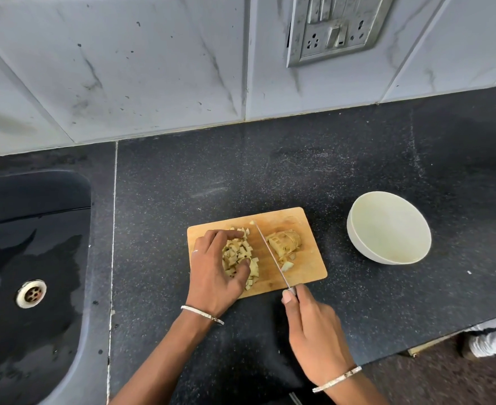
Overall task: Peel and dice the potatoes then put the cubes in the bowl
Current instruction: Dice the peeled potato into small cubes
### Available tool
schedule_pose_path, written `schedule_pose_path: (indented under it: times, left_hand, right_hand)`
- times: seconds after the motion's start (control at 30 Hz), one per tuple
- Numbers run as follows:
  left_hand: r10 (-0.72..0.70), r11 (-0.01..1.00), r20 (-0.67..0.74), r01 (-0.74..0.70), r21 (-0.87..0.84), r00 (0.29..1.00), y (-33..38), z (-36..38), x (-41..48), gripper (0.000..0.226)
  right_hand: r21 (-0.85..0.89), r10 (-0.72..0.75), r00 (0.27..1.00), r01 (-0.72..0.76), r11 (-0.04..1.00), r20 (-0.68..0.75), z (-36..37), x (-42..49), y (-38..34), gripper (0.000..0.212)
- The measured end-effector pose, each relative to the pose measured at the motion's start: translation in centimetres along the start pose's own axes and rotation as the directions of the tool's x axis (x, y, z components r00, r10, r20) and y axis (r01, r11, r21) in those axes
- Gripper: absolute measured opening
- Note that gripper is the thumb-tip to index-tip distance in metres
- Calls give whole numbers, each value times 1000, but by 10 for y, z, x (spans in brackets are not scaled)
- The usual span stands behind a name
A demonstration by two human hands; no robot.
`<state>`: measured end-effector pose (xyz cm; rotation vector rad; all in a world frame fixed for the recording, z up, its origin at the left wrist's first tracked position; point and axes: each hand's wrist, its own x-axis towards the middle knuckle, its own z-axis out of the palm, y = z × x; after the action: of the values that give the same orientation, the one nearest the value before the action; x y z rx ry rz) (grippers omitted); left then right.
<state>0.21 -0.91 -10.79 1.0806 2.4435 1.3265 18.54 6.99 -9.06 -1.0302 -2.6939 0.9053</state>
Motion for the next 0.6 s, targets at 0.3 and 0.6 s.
schedule_pose_path:
  times: [0.3, 0.6]
  left_hand:
    - [-34, 963, 100, 6, 268, 994, 28, 53, -4, 35]
    - [-50, 883, 118, -11, 470, 992, 27, 58, 26, 58]
  right_hand:
    - [163, 205, 974, -188, 968, -92, -26, -17, 30, 39]
    - [140, 206, 977, -197, 970, -53, -28, -26, 34, 29]
